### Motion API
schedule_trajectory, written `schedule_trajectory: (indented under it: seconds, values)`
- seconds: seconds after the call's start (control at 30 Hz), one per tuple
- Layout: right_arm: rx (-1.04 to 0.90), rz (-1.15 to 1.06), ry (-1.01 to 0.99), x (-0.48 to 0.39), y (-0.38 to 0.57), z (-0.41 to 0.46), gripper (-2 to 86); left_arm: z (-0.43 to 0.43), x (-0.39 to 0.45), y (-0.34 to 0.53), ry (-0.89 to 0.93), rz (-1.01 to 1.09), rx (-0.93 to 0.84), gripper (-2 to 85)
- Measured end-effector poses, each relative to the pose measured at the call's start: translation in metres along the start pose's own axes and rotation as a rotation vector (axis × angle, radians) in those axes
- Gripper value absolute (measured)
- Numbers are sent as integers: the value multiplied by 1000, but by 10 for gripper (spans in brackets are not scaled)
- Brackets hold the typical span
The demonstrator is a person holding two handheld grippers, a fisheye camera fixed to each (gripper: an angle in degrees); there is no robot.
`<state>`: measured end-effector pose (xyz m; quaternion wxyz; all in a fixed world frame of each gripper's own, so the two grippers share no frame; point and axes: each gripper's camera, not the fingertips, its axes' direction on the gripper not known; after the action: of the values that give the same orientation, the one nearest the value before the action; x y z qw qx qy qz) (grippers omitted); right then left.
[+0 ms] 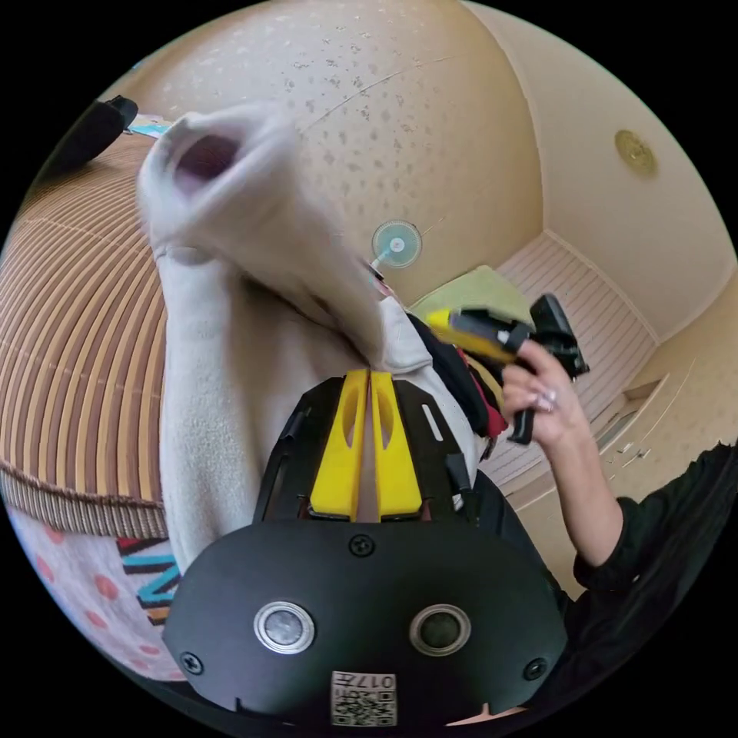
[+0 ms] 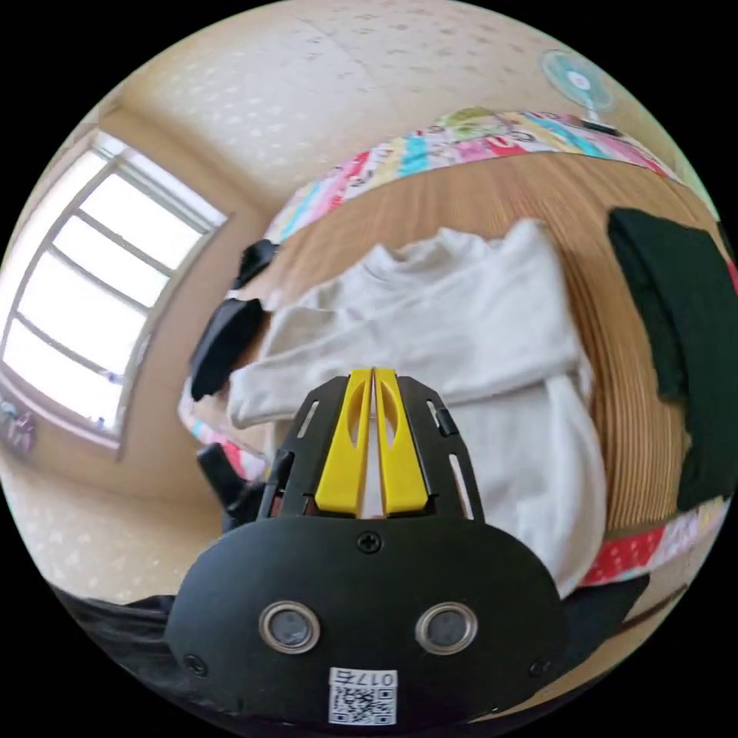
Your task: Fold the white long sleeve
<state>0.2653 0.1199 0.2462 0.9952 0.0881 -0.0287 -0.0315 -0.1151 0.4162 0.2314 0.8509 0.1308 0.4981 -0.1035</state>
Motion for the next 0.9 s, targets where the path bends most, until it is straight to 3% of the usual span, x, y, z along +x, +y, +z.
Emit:
schedule_trajectory:
  seconds: [0.1,0.23,0.33,0.5,0.63,0.77,0.9]
  values:
    - [17,69,305,29,61,23,6,2,-2,-2,11,-14,0,-10]
    - [281,-190,325,20,139,52,5,6,-1,-5,7,-18,0,-10]
    - [305,-286,427,-2,157,73,5,10,5,-8,-16,-13,-12,-10]
    - [247,-336,581,-35,163,106,5,-7,36,-21,-85,-44,20,-10]
    - [129,-343,708,-55,153,114,7,-50,68,-51,-343,-7,132,-7]
    - [315,-293,785,-65,125,98,18,-62,47,-90,-590,-62,27,32]
    - [370,-270,769,-62,77,99,61,-67,11,-94,-555,-177,27,122]
